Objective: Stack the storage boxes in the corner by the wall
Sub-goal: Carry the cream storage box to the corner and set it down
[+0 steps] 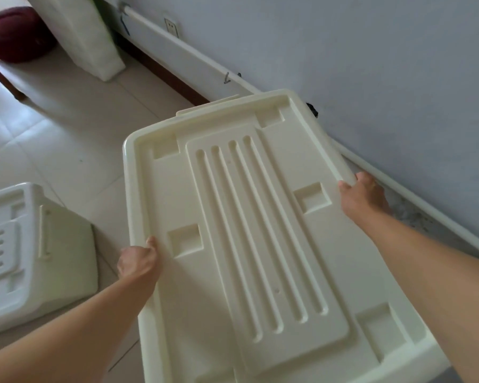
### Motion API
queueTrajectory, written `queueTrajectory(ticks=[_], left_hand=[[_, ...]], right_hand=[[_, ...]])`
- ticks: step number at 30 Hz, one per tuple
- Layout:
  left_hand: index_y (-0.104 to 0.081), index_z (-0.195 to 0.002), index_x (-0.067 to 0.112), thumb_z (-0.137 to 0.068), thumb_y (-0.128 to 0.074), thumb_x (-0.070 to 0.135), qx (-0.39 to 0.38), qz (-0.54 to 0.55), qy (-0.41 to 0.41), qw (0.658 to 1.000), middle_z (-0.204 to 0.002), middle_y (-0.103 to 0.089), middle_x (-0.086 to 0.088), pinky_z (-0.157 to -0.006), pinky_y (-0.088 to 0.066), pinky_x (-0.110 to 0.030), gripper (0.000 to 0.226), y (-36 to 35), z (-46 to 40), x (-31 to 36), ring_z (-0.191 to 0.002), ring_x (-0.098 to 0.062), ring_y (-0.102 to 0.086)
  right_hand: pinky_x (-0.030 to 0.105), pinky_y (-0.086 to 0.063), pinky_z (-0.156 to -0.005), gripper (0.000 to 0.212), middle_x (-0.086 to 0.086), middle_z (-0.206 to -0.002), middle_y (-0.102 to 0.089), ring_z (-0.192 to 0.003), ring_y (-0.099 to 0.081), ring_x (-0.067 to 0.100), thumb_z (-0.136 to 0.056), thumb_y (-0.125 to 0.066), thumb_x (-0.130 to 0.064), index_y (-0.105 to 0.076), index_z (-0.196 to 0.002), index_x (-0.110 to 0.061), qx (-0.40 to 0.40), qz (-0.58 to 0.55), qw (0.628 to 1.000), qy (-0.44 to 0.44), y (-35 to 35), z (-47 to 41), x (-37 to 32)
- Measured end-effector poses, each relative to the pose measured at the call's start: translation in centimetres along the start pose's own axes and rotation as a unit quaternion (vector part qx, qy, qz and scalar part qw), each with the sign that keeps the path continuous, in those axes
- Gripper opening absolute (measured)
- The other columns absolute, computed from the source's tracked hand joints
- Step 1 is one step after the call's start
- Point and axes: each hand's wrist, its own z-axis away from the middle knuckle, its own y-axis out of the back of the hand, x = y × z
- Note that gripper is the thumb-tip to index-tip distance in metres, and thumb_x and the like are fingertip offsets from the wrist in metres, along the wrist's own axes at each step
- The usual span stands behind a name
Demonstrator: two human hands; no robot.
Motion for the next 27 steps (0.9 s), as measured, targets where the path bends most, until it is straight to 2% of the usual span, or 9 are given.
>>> queueTrajectory(ticks=[10,16,22,27], left_hand=[[-0.051,-0.12,-0.016,-0.095,-0.044,0.04,0.013,0.05,0.076,0.996,-0.121,-0.056,-0.035,-0.092,-0.045,-0.046,0.062,-5.7,1.2,-2.4,-0.112,-0.046,-0.054],[-0.05,-0.12,-0.017,-0.095,-0.044,0.041,0.016,0.06,0.086,0.994,-0.122,-0.055,-0.035,-0.095,-0.044,-0.048,0.064,-7.9,2.1,-3.1,-0.114,-0.048,-0.053],[-0.05,-0.121,-0.016,-0.094,-0.046,0.042,0.017,0.075,0.097,0.992,-0.123,-0.054,-0.035,-0.096,-0.043,-0.048,0.064,-9.9,2.6,-3.5,-0.115,-0.048,-0.052],[-0.05,-0.12,-0.017,-0.094,-0.045,0.043,0.022,0.079,0.105,0.991,-0.122,-0.055,-0.035,-0.097,-0.044,-0.049,0.066,-11.3,2.9,-3.8,-0.115,-0.048,-0.052]], right_hand=[[0.044,-0.039,-0.098,0.043,0.017,-0.128,-0.058,-0.117,-0.053,0.036,-0.094,-0.047,-0.034,-0.05,-0.127,-0.007,-0.013,0.005,0.999,0.029,-3.2,-3.8,1.6],[0.044,-0.039,-0.1,0.044,0.015,-0.129,-0.057,-0.118,-0.052,0.036,-0.095,-0.047,-0.035,-0.047,-0.13,-0.008,-0.022,0.007,0.999,0.038,-4.6,-4.9,3.4],[0.043,-0.042,-0.094,0.039,0.016,-0.122,-0.061,-0.112,-0.056,0.036,-0.094,-0.049,-0.035,-0.054,-0.121,-0.007,-0.017,0.002,0.999,0.036,-5.7,-5.9,5.1],[0.043,-0.043,-0.096,0.039,0.014,-0.121,-0.062,-0.112,-0.056,0.036,-0.093,-0.05,-0.036,-0.054,-0.121,-0.009,-0.017,-0.006,0.999,0.038,-6.5,-6.7,5.7]])
